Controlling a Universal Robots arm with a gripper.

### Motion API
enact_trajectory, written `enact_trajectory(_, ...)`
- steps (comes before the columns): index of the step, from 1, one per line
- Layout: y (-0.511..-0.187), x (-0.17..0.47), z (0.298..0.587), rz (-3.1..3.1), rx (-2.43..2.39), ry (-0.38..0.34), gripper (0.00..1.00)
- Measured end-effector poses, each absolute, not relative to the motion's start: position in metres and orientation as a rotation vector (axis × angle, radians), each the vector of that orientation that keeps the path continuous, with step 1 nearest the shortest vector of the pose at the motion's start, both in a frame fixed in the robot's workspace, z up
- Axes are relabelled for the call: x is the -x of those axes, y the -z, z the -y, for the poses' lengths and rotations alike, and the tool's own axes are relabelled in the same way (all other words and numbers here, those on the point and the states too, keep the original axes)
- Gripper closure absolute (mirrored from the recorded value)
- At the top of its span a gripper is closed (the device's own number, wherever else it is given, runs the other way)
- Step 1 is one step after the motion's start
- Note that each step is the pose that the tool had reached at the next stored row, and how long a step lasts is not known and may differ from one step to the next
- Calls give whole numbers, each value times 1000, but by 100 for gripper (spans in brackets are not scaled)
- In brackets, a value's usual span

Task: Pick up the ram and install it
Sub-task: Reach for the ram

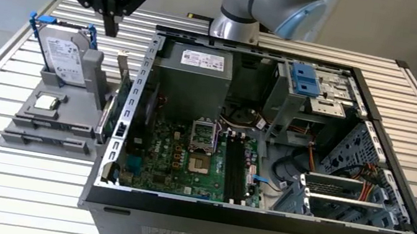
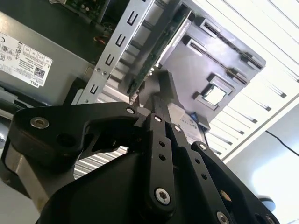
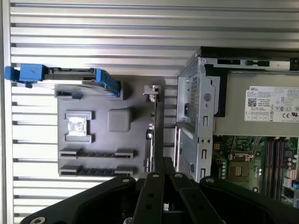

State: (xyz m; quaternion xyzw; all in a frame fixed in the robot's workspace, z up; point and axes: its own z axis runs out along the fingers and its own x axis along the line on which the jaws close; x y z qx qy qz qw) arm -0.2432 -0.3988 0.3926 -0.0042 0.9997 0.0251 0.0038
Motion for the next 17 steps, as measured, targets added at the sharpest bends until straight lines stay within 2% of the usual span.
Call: enact_trajectory(17, -393, 297, 399, -3133, 27, -79, 100)
